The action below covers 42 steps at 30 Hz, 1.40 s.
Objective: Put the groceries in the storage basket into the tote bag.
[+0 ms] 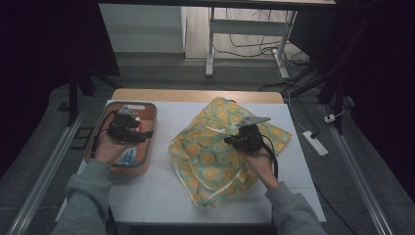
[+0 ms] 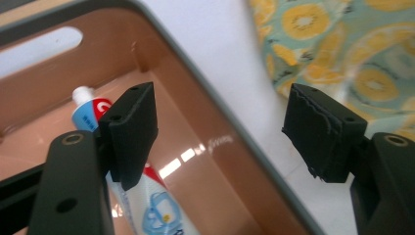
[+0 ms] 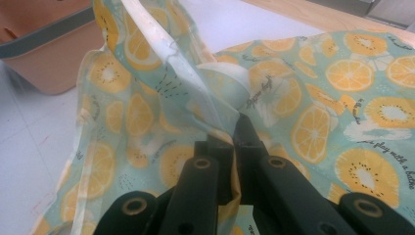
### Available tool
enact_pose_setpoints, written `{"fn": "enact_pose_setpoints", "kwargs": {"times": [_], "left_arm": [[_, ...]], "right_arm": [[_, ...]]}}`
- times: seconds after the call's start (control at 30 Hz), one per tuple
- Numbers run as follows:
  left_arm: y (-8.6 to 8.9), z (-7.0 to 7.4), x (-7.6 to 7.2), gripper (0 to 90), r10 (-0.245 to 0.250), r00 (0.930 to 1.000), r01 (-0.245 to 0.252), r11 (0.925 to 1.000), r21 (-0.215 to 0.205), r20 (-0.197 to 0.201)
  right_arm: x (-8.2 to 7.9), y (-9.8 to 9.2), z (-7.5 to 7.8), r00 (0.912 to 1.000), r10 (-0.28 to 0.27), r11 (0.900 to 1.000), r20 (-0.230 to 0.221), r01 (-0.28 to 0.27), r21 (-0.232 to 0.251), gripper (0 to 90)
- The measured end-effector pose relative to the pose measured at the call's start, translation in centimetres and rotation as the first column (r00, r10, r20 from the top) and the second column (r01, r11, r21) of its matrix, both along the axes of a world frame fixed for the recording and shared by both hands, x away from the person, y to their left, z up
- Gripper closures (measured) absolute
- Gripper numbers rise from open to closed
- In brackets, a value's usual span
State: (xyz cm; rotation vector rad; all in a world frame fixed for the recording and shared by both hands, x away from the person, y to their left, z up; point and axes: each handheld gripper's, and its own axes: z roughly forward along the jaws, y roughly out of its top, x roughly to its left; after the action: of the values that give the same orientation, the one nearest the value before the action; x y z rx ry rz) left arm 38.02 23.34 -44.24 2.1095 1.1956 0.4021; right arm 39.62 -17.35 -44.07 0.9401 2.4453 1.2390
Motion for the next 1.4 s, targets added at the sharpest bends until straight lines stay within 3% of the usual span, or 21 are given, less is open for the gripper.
{"fn": "enact_pose_setpoints", "kwargs": {"times": [0.23,0.3,0.4,0.47,0.57,0.7,0.9,0.97,1.0,1.03,1.07,1.2,1.27,1.33,1.4], "left_arm": [[1.6,-0.7,0.9,28.5,0.081,0.9965,-0.08,0.9967,0.012,-0.023],[2.2,-1.0,1.2,28.7,0.104,0.9938,-0.102,0.9937,0.047,-0.039],[3.1,-1.0,1.5,28.7,0.168,0.9849,-0.164,0.9832,0.079,-0.043],[3.4,-1.3,2.0,27.5,0.194,0.9788,-0.189,0.9794,0.07,-0.067],[3.2,-2.2,3.1,25.9,0.211,0.968,-0.197,0.9747,0.105,-0.136],[2.4,-3.4,3.8,25.4,0.212,0.9571,-0.184,0.9709,0.154,-0.197],[1.9,-5.7,5.0,24.7,0.244,0.9263,-0.186,0.9592,0.212,-0.287],[1.8,-6.3,5.1,27.9,0.254,0.9184,-0.191,0.9559,0.223,-0.303],[1.8,-6.5,5.3,34.9,0.267,0.9096,-0.196,0.9515,0.238,-0.319],[1.8,-6.5,5.3,37.9,0.267,0.9096,-0.196,0.9515,0.238,-0.319],[1.9,-6.6,5.4,37.9,0.276,0.9041,-0.205,0.9498,0.236,-0.326],[2.5,-6.7,5.5,45.2,0.283,0.888,-0.223,0.9544,0.198,-0.362],[2.9,-6.6,5.5,59.4,0.285,0.8914,-0.226,0.9538,0.198,-0.353],[3.3,-6.5,5.6,61.9,0.286,0.8865,-0.236,0.9558,0.175,-0.364],[3.6,-6.3,5.6,71.6,0.279,0.8885,-0.238,0.959,0.154,-0.365]], "right_arm": [[0.0,-0.1,0.0,1.0,-0.001,1.0,0.003,0.001,-0.008,88.8],[0.1,-0.2,0.0,1.0,-0.004,1.0,0.0,0.004,-0.005,88.8],[0.3,-0.2,-0.1,1.0,-0.001,1.0,-0.001,0.001,-0.008,88.9],[0.4,-0.1,-0.2,1.0,0.005,1.0,-0.006,-0.005,-0.009,88.8],[0.5,-0.1,-0.3,0.9999,0.013,1.0,-0.006,-0.013,-0.012,88.8],[0.5,-0.2,-0.2,0.9999,0.017,1.0,-0.002,-0.017,-0.011,88.8],[0.5,-0.4,-0.2,0.9999,0.015,1.0,-0.005,-0.016,-0.005,88.8],[0.4,-0.3,-0.2,0.9998,0.018,1.0,-0.004,-0.018,-0.007,88.8],[0.4,-0.2,-0.2,0.9998,0.021,1.0,-0.003,-0.021,-0.009,88.8],[0.4,-0.2,-0.2,0.9997,0.023,1.0,-0.002,-0.023,-0.009,88.8],[0.4,-0.2,-0.2,0.9997,0.023,1.0,-0.002,-0.023,-0.009,88.8],[0.4,-0.2,-0.3,0.9997,0.022,1.0,-0.006,-0.022,-0.01,88.8],[0.4,-0.1,-0.3,0.9998,0.022,1.0,-0.004,-0.022,-0.012,88.8],[0.4,-0.1,-0.3,0.9998,0.022,1.0,-0.003,-0.022,-0.012,88.8],[0.4,-0.1,-0.3,0.9998,0.022,1.0,-0.005,-0.022,-0.014,88.8]]}}
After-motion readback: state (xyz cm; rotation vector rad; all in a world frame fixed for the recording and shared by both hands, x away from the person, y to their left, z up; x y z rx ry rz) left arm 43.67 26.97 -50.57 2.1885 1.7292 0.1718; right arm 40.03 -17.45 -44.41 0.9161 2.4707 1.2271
